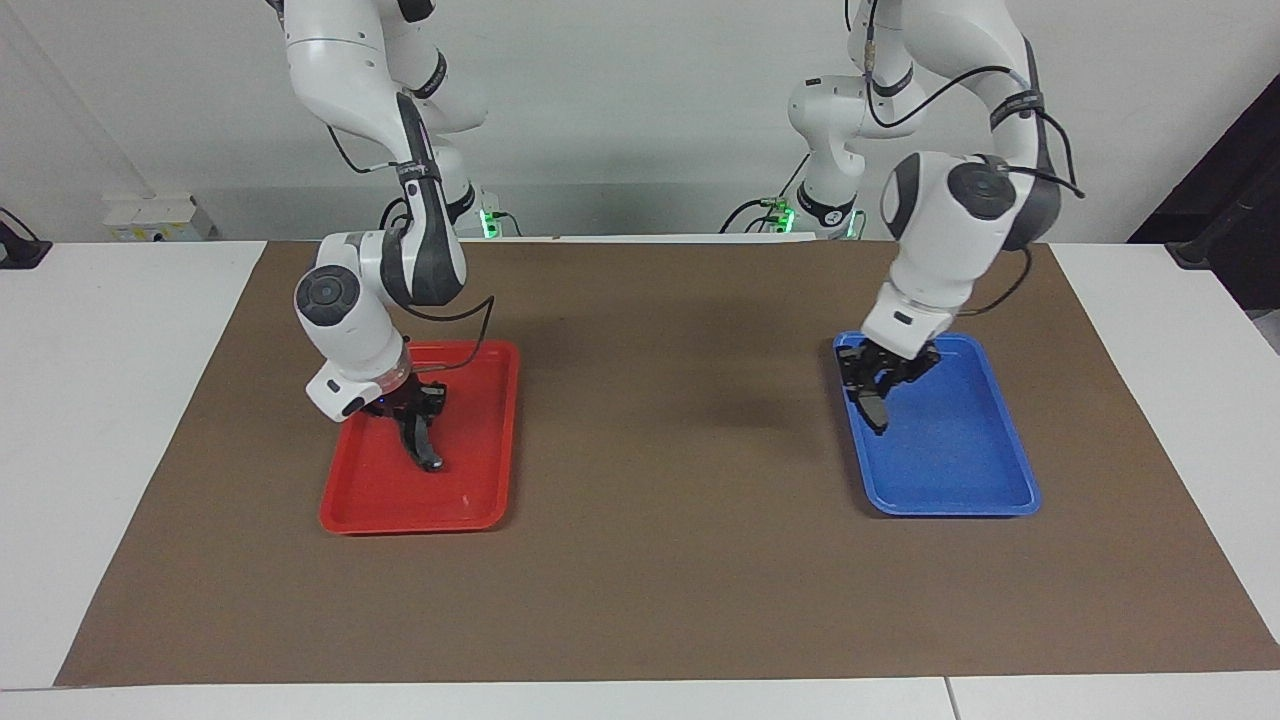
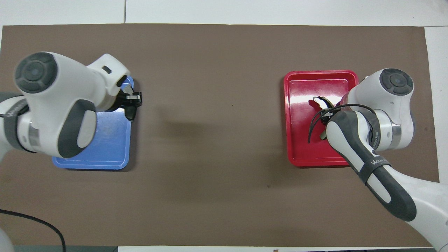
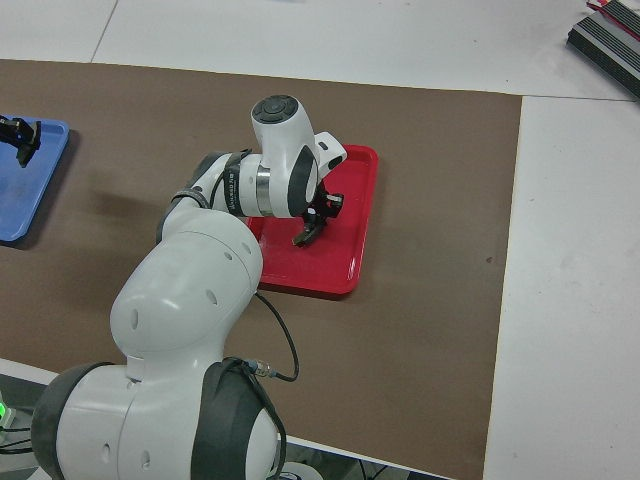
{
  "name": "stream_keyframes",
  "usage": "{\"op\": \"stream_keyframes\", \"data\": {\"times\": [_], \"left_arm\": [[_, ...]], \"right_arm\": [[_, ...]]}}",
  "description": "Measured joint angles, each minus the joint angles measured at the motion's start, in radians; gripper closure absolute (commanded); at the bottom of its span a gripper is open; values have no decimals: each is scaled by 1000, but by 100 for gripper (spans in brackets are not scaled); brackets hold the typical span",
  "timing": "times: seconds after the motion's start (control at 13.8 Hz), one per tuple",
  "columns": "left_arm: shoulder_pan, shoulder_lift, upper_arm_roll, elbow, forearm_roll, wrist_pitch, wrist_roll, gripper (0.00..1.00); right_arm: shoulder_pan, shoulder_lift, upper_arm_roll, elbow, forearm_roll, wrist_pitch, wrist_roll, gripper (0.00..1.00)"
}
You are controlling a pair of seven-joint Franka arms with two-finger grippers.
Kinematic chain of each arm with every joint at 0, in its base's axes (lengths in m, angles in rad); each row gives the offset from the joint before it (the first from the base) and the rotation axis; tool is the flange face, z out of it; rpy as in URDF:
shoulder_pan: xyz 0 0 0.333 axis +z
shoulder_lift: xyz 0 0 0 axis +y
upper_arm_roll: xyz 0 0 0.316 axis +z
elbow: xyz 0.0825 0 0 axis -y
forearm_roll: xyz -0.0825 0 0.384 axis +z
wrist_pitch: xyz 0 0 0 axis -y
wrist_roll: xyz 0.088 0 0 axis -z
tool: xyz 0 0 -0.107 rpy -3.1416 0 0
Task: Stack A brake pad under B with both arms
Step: 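Carry the dark pad to the table center and release it with the left gripper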
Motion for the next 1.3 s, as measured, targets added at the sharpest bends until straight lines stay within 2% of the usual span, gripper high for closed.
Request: {"op": "stream_keyframes", "data": {"times": [0.14,0.29,0.51,0.72,1.01,1.3], "left_arm": [[-4,0,-115,0,37,3,-151,99],[-40,2,-167,-1,51,15,-237,99],[-136,42,-175,-13,118,104,-356,99],[-189,135,-175,-11,211,187,-462,98],[-242,260,-175,33,288,208,-566,98],[-271,337,-175,81,295,221,-603,97]], "right_arm": [[0,-1,0,38,0,-35,0,100],[0,-1,0,69,0,-67,0,100],[0,-2,0,99,0,-95,0,100],[-1,-2,-1,109,0,-101,0,100],[-9,-2,-1,110,0,-108,0,100],[-12,-2,-1,110,0,-110,0,100]]}}
